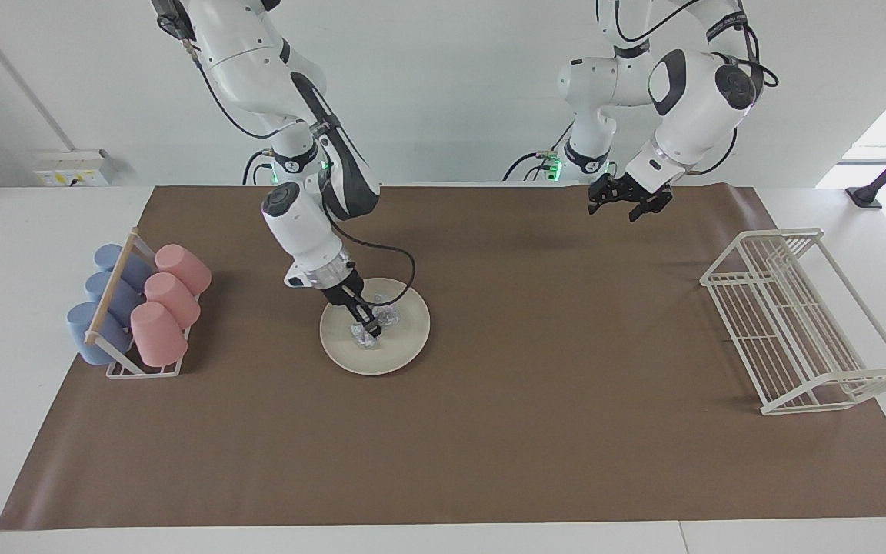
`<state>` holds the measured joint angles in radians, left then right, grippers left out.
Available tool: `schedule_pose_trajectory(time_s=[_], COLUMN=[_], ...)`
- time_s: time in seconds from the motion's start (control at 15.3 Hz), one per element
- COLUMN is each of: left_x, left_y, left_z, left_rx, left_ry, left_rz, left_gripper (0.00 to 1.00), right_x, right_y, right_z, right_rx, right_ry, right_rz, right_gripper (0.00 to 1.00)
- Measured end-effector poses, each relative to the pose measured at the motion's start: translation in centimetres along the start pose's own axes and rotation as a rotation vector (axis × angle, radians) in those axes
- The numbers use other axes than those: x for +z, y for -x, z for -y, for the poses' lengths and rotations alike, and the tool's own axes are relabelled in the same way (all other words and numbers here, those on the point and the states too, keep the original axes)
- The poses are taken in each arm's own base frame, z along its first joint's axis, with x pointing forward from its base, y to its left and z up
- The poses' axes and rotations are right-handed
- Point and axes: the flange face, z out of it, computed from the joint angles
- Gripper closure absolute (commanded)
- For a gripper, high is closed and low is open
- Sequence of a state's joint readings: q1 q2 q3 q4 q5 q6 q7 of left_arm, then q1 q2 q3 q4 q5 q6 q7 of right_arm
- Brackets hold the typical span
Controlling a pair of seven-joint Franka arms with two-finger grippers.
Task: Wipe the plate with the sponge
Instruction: 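Rub the sponge around the plate surface with the right gripper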
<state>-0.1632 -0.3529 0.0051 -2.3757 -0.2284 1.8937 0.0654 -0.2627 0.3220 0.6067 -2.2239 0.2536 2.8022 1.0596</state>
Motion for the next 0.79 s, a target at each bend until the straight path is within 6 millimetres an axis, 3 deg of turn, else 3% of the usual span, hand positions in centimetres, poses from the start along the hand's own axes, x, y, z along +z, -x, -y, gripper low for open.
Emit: schedule_pose_trajectory(time_s=[0.46,0.79], left_x=[-0.1,-0.1], left_y=[0.0,-0.1], left_z=[0.0,0.0], left_rx=[-0.003,-0.003], left_ry=[0.0,0.0], left_rz=[-0.003,-0.005], left_gripper=[0.0,0.0], right_x=[0.1,1.4], right_y=[0.5,5.5], right_z=[0.1,1.0], right_rx=[0.041,0.104], right_ry=[0.001,0.019], right_rz=[0.002,0.033], right_gripper=[1.0,1.0])
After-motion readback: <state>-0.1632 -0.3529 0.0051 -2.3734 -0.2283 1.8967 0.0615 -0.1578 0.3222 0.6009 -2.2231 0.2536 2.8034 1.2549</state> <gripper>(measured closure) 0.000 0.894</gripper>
